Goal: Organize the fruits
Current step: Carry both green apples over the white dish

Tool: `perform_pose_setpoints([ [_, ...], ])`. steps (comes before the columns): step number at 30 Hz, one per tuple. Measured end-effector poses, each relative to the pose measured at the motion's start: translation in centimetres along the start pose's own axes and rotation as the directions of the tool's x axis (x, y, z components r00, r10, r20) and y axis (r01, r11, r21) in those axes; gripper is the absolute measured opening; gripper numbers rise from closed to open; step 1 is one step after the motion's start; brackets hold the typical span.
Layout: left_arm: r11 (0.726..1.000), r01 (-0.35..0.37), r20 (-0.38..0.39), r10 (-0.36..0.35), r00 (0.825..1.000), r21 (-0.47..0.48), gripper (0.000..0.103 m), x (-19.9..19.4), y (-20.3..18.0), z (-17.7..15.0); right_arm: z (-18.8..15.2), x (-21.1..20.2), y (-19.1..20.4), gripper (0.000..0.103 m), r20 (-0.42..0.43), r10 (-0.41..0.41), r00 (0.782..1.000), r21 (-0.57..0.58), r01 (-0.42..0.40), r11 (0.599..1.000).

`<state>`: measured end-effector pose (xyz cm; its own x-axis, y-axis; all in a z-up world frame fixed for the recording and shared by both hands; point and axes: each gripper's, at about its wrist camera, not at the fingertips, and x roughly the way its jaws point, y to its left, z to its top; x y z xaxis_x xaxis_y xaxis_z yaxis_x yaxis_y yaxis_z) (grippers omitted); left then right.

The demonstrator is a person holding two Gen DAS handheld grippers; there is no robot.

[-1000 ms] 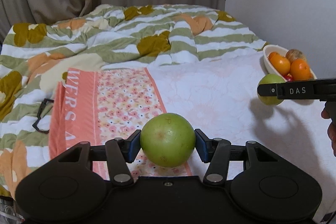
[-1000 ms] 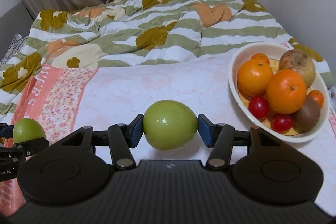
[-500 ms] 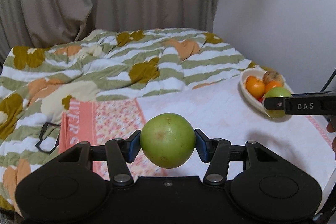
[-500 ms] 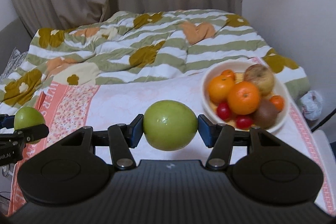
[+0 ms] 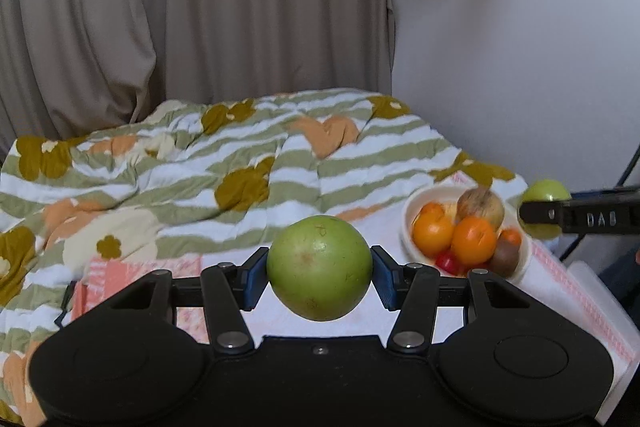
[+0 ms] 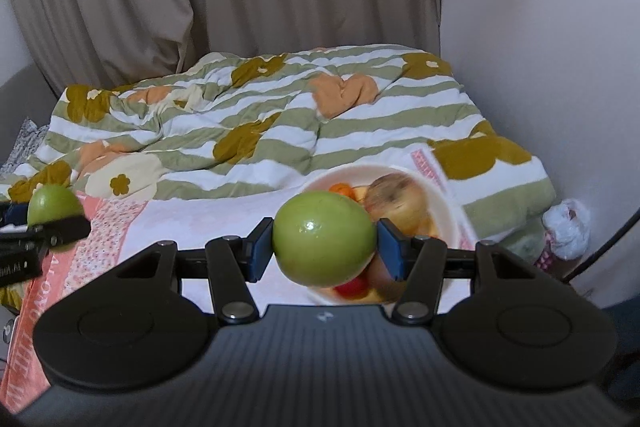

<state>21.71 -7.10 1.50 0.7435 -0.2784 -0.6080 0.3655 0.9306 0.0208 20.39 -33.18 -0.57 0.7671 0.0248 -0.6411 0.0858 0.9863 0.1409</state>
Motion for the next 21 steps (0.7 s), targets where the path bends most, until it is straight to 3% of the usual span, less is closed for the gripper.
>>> perform_pose_setpoints([
  [11,0.999,-0.001,0.001,0.001,1.000,-0.039,0.057,4.3,-7.3,3.1,1.9,2.0,-7.5,0.070,-0.037,0.050,0.998,-0.067,-0.052,0.996],
  [21,0.996,0.088,-0.053,-0.087,0.995,0.008,0.057,9.9,-10.1,4.8,1.9,4.2,-9.9,0.070,-0.057,0.036,0.998,-0.027,-0.038,0.999],
])
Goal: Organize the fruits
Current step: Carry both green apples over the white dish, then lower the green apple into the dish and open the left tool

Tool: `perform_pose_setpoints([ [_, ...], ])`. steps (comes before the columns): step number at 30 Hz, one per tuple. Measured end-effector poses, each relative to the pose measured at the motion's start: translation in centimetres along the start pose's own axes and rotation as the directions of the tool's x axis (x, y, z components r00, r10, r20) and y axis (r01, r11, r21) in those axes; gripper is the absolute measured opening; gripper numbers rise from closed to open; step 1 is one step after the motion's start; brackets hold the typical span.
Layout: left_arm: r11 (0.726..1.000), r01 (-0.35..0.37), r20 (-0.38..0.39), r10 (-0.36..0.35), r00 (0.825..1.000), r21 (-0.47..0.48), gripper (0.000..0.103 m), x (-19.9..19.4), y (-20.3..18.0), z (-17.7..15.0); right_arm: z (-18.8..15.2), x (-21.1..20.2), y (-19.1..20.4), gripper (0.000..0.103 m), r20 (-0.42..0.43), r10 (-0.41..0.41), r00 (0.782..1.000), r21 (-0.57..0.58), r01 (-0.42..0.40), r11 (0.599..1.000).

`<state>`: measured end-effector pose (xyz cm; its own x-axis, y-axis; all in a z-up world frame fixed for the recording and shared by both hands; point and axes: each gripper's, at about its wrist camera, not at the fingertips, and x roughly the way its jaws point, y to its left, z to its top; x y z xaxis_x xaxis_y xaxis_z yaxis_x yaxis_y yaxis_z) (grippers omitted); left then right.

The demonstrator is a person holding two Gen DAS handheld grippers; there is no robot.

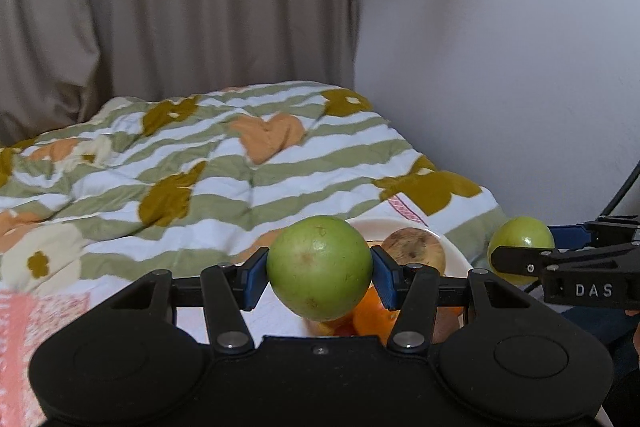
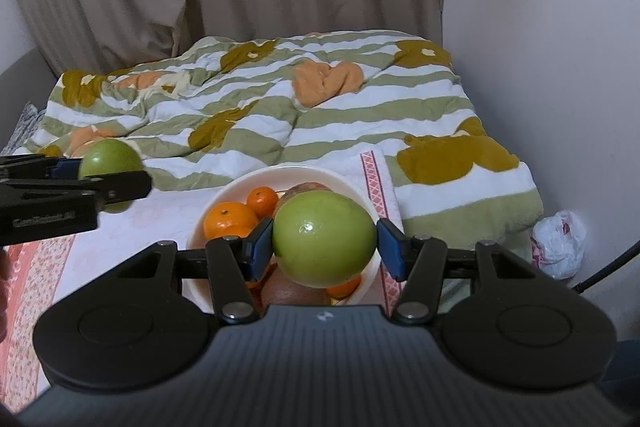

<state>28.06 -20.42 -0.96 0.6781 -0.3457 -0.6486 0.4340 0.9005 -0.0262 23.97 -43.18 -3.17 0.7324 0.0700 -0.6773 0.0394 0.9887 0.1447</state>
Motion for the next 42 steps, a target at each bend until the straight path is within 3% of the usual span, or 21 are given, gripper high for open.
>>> perform_pose_setpoints([
  [11,0.993,0.102,-0.070,-0.098,0.993,0.056,0.057,6.0,-0.4,1.9,0.3,2.4,-0.5,0.070,-0.035,-0.060,0.998,0.068,0.063,0.996],
  [25,0.972,0.211,-0.150,-0.194,0.969,0.106,0.057,13.7,-0.3,3.6,0.2,4.5,-0.6,0.070,-0.059,-0.111,0.992,0.119,0.117,0.986],
  [37,0.963,0.238,-0.163,-0.217,0.962,0.128,0.058,15.5,-0.7,3.6,-0.3,5.1,-0.9,0.070,-0.078,-0.126,0.989,0.144,0.136,0.980],
  [40,0.963,0.229,-0.129,-0.212,0.969,0.142,0.087,14.8,-0.8,4.0,-0.3,5.1,-0.9,0.070,-0.078,-0.124,0.989,0.143,0.134,0.981],
  [42,0.965,0.214,-0.109,-0.198,0.974,0.151,0.088,14.4,-0.7,4.2,-0.4,5.1,-0.8,0.070,-0.078,-0.123,0.989,0.143,0.133,0.981],
])
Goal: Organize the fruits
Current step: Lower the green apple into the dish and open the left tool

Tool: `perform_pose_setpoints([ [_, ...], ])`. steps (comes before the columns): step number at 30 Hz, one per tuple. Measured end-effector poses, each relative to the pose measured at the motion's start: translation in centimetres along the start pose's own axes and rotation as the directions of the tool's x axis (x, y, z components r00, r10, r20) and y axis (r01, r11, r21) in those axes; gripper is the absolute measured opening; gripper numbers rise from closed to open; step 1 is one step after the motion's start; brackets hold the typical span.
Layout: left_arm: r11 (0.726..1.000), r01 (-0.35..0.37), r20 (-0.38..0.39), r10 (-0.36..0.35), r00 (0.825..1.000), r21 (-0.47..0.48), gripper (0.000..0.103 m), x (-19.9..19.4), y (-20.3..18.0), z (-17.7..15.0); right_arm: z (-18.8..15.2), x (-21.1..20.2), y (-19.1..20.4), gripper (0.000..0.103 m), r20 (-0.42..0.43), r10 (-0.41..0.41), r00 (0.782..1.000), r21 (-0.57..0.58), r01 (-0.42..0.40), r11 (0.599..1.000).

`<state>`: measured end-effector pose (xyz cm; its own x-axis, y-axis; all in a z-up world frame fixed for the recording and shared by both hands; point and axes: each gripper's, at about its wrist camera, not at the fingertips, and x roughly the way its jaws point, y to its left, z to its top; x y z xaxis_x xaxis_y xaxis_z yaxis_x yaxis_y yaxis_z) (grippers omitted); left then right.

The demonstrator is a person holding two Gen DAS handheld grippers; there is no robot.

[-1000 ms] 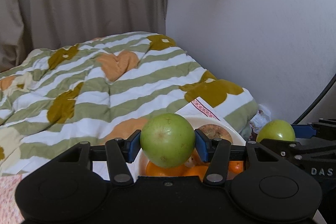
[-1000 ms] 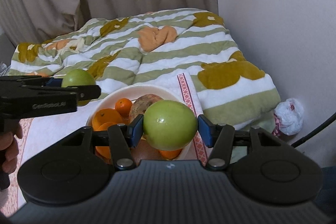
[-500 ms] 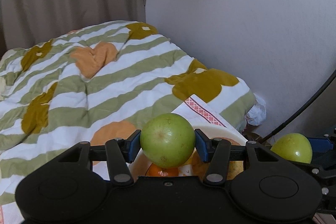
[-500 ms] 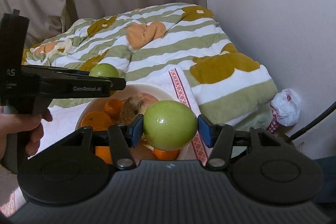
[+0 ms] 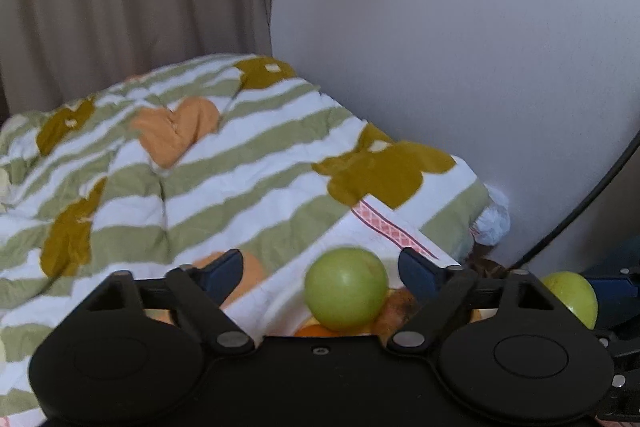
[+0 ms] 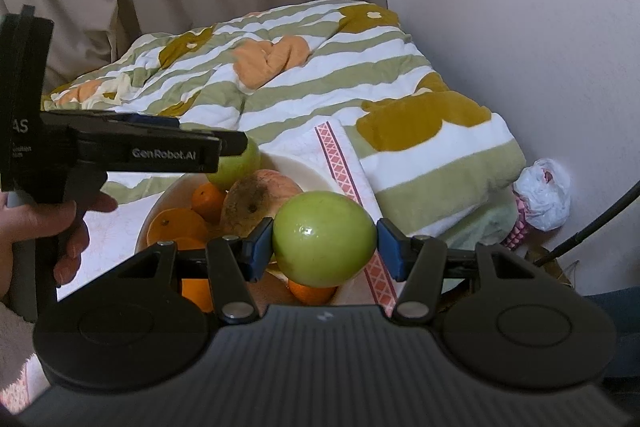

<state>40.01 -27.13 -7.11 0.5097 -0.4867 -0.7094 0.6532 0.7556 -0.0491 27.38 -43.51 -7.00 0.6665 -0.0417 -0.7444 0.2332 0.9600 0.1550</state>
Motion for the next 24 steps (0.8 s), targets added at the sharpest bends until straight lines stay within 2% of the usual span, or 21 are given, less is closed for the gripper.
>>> perform_pose_setpoints([
  [6,0.999,-0.023,-0.006,0.023,1.000,-0.029,0.089,-1.6,0.8,-0.7,0.0,-0.2,0.2,0.070,0.005,0.012,1.000,-0.013,-0.012,1.000],
  [14,0.992,-0.090,0.001,0.090,0.996,-0.087,0.099,-5.7,2.1,-2.6,0.1,-0.5,1.0,0.070,0.007,0.044,0.999,-0.040,-0.044,0.998],
  [24,0.972,-0.163,0.013,0.168,0.986,-0.172,0.100,-10.0,3.8,-4.9,-1.3,1.5,2.3,0.071,-0.021,0.079,0.997,-0.066,-0.080,0.995],
])
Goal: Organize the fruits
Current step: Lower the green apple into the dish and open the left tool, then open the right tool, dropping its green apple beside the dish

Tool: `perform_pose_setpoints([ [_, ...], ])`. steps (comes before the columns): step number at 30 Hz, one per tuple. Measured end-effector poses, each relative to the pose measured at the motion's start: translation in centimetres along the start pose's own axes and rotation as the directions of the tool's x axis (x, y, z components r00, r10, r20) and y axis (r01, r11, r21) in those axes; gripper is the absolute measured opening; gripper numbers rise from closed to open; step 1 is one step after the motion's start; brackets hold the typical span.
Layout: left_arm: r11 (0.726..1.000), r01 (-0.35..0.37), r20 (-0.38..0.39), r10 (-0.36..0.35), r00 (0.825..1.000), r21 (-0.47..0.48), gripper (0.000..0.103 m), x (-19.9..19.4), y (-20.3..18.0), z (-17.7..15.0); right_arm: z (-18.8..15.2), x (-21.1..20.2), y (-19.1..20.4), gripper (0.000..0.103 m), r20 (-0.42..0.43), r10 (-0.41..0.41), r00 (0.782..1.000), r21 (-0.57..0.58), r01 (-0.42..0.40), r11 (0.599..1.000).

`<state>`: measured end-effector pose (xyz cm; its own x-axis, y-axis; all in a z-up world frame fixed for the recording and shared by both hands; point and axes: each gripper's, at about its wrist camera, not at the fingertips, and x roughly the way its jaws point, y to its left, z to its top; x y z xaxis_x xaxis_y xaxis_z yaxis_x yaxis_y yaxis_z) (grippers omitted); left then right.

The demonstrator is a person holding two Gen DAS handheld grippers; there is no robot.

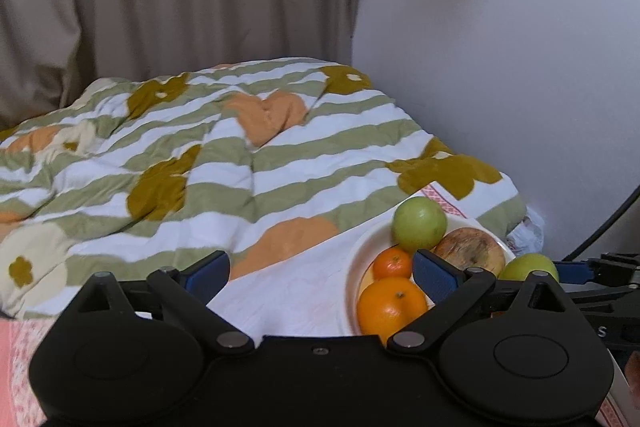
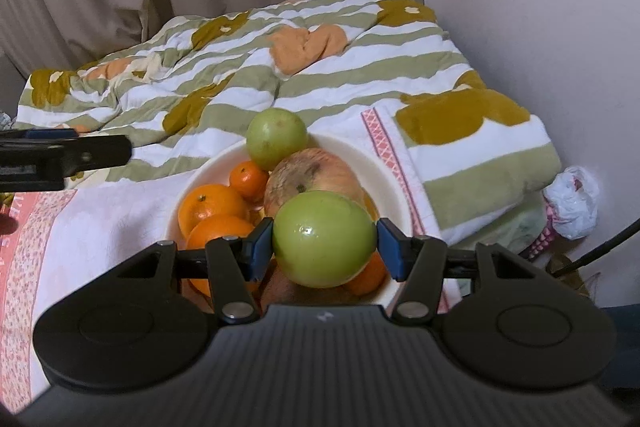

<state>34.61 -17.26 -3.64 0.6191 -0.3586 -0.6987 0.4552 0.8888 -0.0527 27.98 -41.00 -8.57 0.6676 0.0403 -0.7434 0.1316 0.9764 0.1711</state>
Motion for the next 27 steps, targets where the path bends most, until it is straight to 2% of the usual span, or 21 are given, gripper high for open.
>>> perform_pose_setpoints([
  [11,0.999,-0.023,-0.010,0.023,1.000,-0.045,0.100,-1.6,0.8,-1.6,-0.4,-0.2,-0.4,0.073,0.026,0.008,1.000,-0.004,-0.008,1.000],
  [13,0.999,-0.023,-0.011,0.023,1.000,-0.046,0.100,-1.7,0.7,-1.8,-0.4,-0.3,-0.5,0.077,0.025,0.007,1.000,0.000,-0.007,1.000],
  [15,0.999,-0.027,-0.009,0.027,1.000,-0.044,0.100,-2.0,0.5,-1.9,-0.4,-0.9,-0.6,0.095,0.046,0.015,0.999,0.001,-0.015,1.000],
  [17,0.998,-0.036,-0.004,0.036,0.999,-0.042,0.100,-2.4,0.4,-2.0,-0.5,-1.7,-0.5,0.103,0.079,0.021,0.997,-0.003,-0.021,1.000],
  [27,0.993,-0.086,0.023,0.088,0.996,-0.077,0.100,-5.4,0.0,-3.0,-1.1,-3.3,-0.9,0.103,0.102,0.017,0.995,-0.042,-0.013,0.999],
])
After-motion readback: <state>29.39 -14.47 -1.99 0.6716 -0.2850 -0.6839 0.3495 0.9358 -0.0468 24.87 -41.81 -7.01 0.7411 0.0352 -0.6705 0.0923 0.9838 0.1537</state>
